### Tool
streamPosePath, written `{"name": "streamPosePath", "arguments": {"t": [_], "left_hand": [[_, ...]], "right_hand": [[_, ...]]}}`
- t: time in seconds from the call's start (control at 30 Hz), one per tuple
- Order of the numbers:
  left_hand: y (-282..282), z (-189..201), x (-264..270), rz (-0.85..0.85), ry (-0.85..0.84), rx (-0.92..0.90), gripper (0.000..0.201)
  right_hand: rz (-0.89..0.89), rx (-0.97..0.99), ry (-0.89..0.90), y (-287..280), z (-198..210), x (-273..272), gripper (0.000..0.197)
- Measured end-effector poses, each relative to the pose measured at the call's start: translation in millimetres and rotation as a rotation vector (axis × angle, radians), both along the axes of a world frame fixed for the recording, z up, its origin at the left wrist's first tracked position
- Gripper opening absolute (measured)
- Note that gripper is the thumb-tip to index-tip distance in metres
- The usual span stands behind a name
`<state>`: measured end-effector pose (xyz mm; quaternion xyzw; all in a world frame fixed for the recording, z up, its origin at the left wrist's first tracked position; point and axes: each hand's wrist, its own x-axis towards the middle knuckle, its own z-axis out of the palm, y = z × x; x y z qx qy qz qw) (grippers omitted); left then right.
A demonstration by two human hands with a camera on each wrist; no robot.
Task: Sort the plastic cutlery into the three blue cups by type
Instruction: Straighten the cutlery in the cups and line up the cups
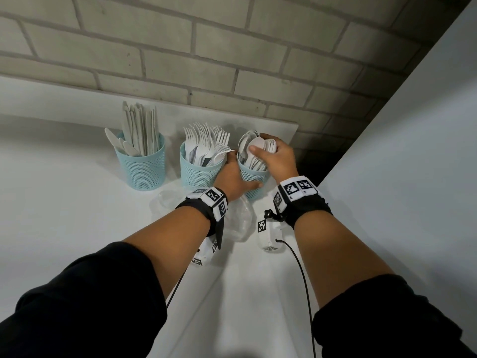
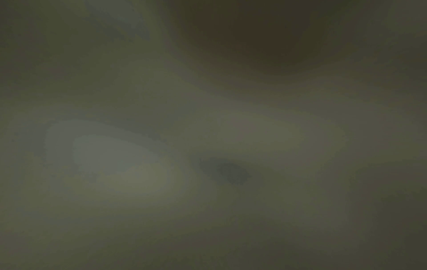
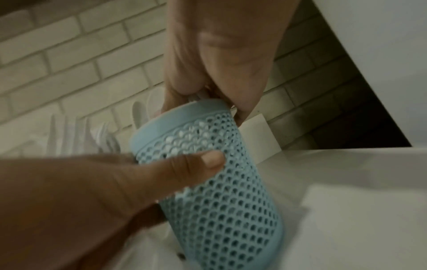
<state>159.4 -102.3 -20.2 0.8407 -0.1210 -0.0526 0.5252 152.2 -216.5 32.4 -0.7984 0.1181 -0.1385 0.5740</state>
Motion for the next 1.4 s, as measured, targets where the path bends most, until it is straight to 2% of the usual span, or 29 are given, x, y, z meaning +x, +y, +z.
{"name": "streamPosePath", "arguments": {"t": [0.07, 0.1, 0.17, 0.23, 0.33, 0.4, 0.47, 0.53, 0.6, 0.67, 0.73, 0.77, 0.9, 0.97, 1.03, 1.13, 1.33, 1.4], "left_hand": [[0, 0, -1, 0.011, -0.008, -0.001, 0.092], [0, 0, -1, 0.018, -0.016, 0.000, 0.091], [0, 0, -1, 0.018, -0.021, -0.001, 0.090], [0, 0, -2, 0.010, -0.023, -0.006, 0.091], [0, 0, -2, 0.000, -0.029, 0.003, 0.098], [0, 0, -1, -0.001, -0.010, 0.011, 0.098], [0, -1, 0, -0.003, -0.006, 0.004, 0.097], [1, 0, -1, -0.003, -0.010, 0.011, 0.094], [1, 0, 0, -0.009, 0.001, -0.002, 0.093], [1, -1, -1, -0.005, -0.006, -0.007, 0.094], [1, -1, -1, 0.003, -0.030, 0.016, 0.097], [1, -1, 0, 0.005, -0.037, 0.030, 0.098], [1, 2, -1, 0.000, -0.007, 0.065, 0.101], [2, 4, -2, -0.002, 0.001, 0.073, 0.104], [3, 8, -5, 0.001, -0.002, 0.109, 0.102], [8, 15, -13, 0.004, 0.022, 0.167, 0.094], [21, 38, -32, -0.084, -0.018, 0.330, 0.072], [27, 47, -42, -0.134, -0.004, 0.342, 0.043]], "right_hand": [[0.064, 0.094, 0.015, -7, 0, 1, 0.036], [0.108, 0.139, 0.037, -10, 1, 2, 0.040], [0.167, 0.126, 0.111, -12, 6, 3, 0.069], [0.154, 0.013, 0.139, -9, 13, 3, 0.099], [0.165, -0.085, 0.039, 3, 18, 2, 0.109], [0.214, -0.191, 0.030, 8, 17, 3, 0.097], [0.213, -0.264, 0.036, 8, 14, 7, 0.066], [0.122, -0.252, -0.022, 9, 12, 9, 0.041], [-0.015, -0.280, -0.134, 8, 8, 12, 0.032], [-0.038, -0.261, -0.191, 9, 5, 12, 0.038], [0.054, -0.180, -0.150, 12, 4, 9, 0.056], [0.089, -0.202, -0.128, 13, 3, 8, 0.063], [0.022, -0.458, -0.178, 16, 4, 5, 0.038], [0.020, -0.470, -0.146, 19, 9, 4, 0.034], [0.038, -0.388, -0.074, 21, 15, 4, 0.037], [-0.023, -0.196, -0.001, 20, 19, 1, 0.050], [-0.099, -0.034, 0.013, 17, 27, -20, 0.058], [-0.121, 0.034, 0.005, 18, 28, -28, 0.059]]}}
